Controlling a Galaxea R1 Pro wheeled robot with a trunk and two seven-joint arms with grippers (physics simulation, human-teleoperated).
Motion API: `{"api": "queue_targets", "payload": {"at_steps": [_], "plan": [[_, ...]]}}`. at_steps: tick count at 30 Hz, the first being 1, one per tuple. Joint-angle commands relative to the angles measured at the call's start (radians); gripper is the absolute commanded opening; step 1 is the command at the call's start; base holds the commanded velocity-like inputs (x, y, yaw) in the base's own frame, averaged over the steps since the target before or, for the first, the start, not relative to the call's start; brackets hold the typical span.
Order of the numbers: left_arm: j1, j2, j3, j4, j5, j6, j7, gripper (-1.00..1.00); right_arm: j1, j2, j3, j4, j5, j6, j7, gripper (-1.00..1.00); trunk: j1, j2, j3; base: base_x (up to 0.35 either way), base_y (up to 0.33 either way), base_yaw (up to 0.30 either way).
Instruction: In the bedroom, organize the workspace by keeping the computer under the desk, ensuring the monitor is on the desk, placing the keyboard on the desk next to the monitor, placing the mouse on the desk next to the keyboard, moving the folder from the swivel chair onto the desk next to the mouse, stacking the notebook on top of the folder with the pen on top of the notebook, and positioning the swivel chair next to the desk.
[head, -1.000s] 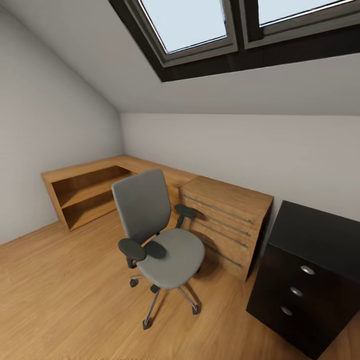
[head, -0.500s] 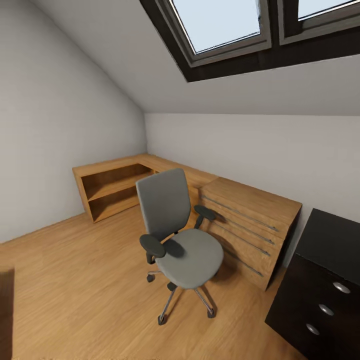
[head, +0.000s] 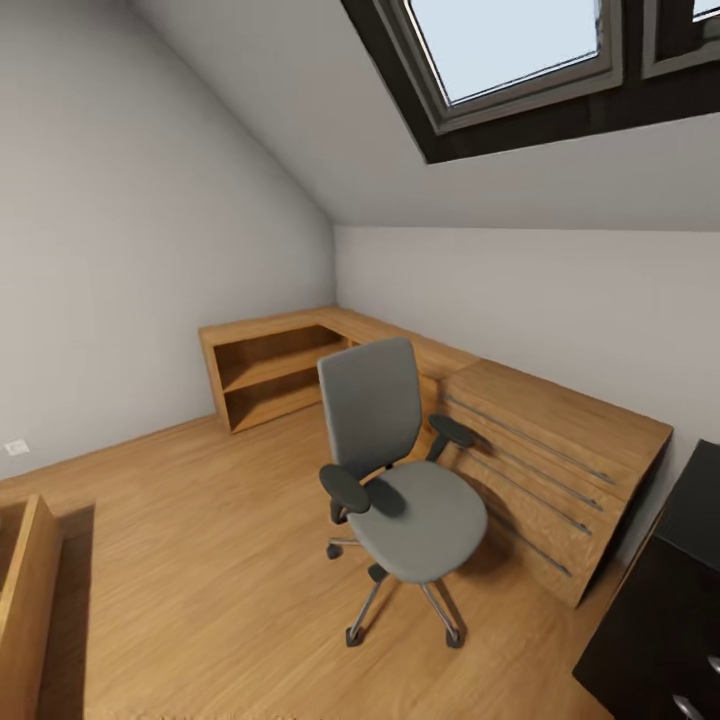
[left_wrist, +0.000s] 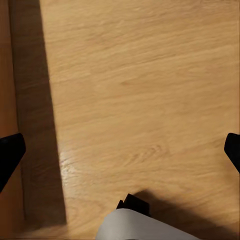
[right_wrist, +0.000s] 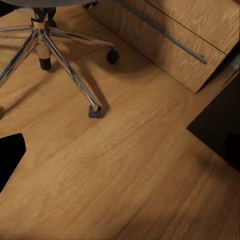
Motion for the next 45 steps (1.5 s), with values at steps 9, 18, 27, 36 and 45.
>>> {"api": "queue_targets", "payload": {"at_steps": [9, 18, 27, 36, 45], "plan": [[0.001, 0.002, -0.004, -0.002, 0.007, -0.004, 0.003, 1.0, 0.0, 0.0, 0.009, 0.001, 0.0, 0.001, -0.009, 1.0, 0.0, -0.001, -0.001, 0.001, 0.0, 0.279], [0.001, -0.001, -0.004, -0.002, 0.006, -0.004, 0.003, 1.0, 0.0, -0.011, 0.011, 0.003, 0.003, 0.002, -0.007, 1.0, 0.0, -0.001, -0.001, 0.195, -0.006, 0.113], [0.001, -0.001, -0.004, -0.002, 0.005, -0.003, 0.003, 1.0, 0.0, -0.043, 0.011, 0.002, 0.003, 0.001, -0.007, 1.0, 0.0, -0.001, -0.001, 0.075, -0.005, 0.008], [0.001, 0.002, -0.004, -0.002, 0.006, -0.003, 0.003, 1.0, 0.0, -0.042, 0.013, 0.0, 0.005, 0.001, -0.007, 1.0, 0.0, -0.001, -0.001, 0.004, 0.0, 0.0], [0.001, 0.002, -0.004, -0.002, 0.007, -0.002, 0.003, 1.0, 0.0, -0.024, 0.015, -0.001, 0.004, 0.001, 0.004, 1.0, 0.0, -0.001, 0.003, 0.0, 0.0, 0.045]]}}
